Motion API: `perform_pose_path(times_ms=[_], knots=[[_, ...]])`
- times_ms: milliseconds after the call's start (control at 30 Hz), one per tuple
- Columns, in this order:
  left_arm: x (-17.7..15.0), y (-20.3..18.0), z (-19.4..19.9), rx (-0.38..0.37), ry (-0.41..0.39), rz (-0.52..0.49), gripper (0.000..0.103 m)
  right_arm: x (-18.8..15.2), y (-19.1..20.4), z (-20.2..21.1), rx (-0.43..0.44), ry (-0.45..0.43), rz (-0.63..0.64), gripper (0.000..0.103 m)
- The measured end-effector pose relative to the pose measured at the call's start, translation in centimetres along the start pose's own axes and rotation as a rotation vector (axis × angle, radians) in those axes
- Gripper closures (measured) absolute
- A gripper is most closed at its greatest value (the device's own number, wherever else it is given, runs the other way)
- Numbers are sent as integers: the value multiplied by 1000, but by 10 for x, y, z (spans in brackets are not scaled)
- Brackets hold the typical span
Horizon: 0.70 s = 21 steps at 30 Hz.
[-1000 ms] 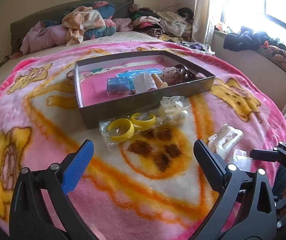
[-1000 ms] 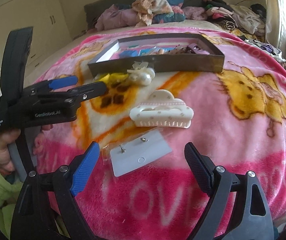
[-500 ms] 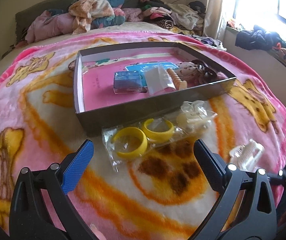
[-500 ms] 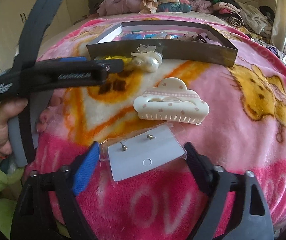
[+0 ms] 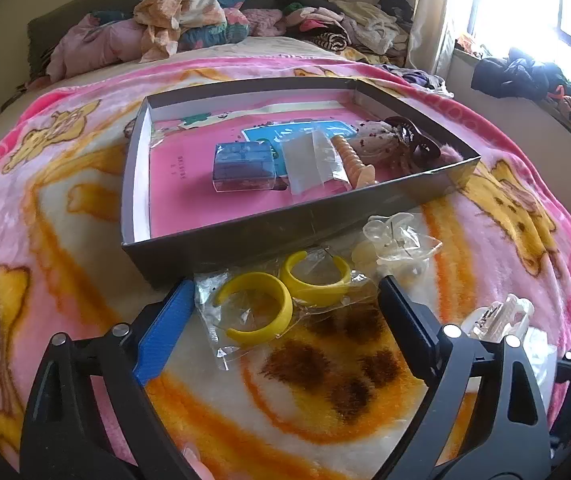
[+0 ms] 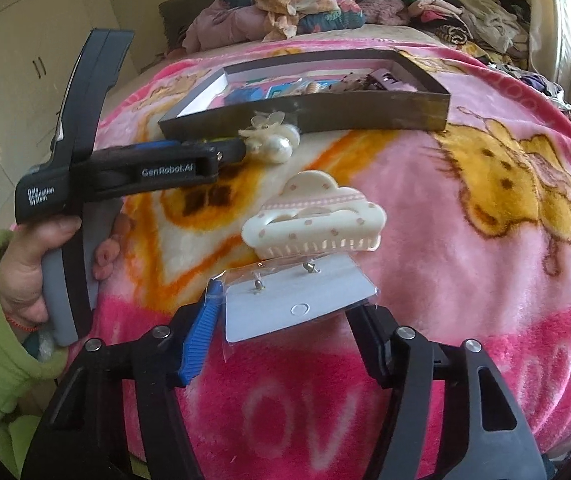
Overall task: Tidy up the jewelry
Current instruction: 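Grasp the clear earring card with the right tool, then grasp the bagged yellow bangles with the left tool while the right tool holds the card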
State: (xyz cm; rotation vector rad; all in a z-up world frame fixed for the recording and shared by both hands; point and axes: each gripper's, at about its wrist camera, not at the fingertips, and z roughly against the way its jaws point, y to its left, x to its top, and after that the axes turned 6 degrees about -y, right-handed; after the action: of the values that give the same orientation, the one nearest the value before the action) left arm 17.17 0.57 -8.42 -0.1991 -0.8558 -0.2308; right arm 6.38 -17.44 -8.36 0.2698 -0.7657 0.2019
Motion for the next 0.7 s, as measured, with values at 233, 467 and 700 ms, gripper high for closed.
perform_pose_path(times_ms=[233,467,700], knots=[[1,1,5,-13,-10,2,31,6,-13,10,-21,-37,-32,45],[0,1,14,-38,-17,-5,33,11,-19,21,-38,-69,-45,45],[-1,4,32,-47,-34,-7,33,18,-14,26,-31,-89,-32,45]])
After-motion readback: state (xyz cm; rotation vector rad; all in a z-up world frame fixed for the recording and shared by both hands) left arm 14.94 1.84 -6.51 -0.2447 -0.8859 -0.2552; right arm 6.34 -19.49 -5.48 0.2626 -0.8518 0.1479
